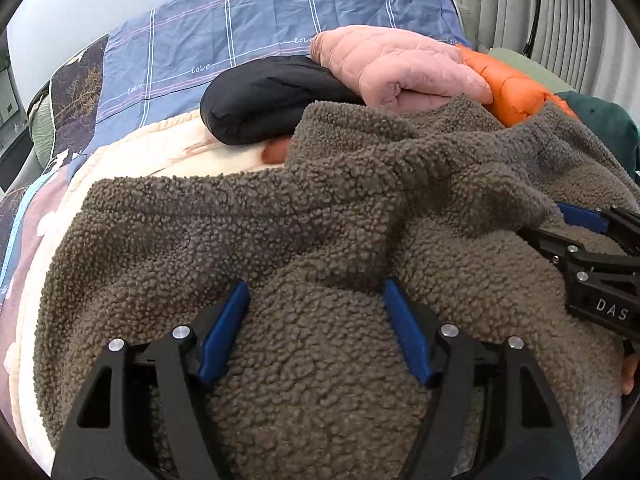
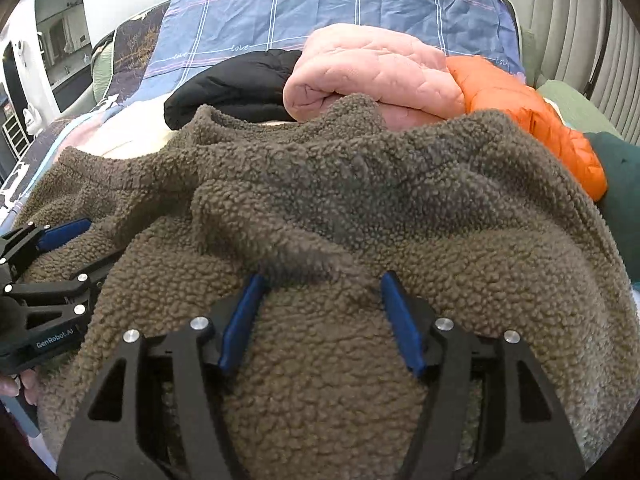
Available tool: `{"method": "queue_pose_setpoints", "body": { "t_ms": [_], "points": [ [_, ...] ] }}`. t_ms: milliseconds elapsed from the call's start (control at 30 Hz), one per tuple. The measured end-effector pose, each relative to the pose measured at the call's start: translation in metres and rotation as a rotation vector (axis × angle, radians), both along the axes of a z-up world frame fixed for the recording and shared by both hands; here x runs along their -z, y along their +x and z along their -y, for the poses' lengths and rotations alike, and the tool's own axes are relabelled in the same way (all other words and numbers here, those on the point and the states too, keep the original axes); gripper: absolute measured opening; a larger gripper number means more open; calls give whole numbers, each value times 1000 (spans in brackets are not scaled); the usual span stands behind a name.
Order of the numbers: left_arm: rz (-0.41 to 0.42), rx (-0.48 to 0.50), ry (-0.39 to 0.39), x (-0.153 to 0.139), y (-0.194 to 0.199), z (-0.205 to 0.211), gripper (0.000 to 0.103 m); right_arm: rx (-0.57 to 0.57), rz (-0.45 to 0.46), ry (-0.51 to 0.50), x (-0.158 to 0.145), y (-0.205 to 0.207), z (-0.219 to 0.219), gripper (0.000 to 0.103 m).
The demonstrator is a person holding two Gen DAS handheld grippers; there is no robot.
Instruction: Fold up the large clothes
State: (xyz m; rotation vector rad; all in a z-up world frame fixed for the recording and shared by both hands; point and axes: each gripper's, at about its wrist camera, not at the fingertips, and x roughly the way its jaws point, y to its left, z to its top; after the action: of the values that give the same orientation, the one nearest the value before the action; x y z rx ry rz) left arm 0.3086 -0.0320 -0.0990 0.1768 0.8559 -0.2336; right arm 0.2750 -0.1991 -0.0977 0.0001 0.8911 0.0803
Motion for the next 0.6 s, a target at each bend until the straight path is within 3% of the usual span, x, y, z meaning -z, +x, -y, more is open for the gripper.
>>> {"method": "queue_pose_setpoints", "body": {
  "t_ms": [133,200,300,400,467,533,600],
  "points": [
    [56,24,-57,-12,-22,-14,71,-13,119,33,-19,-28,7,63],
    [79,38,-100,-25,-40,-27,77,20,184,64,-36,-56,15,63],
    [136,64,-88,-38,-72,-39,79,-39,212,151,-50,-98,25,73],
    [144,81,-79,-36,-96,-49,82,-82,152,40,-23,-118,18,76],
    [140,87,-35,-21,-101,-46,84,-105,217,-99,-6,-129,3,76],
    [238,99,54,-8,-111,-34,85,-68,209,-122,-10,-127,-5,76],
    [256,84,45,-10,-114,-35,85,-23,185,-78,-15,-125,-2,76]
  ]
}}
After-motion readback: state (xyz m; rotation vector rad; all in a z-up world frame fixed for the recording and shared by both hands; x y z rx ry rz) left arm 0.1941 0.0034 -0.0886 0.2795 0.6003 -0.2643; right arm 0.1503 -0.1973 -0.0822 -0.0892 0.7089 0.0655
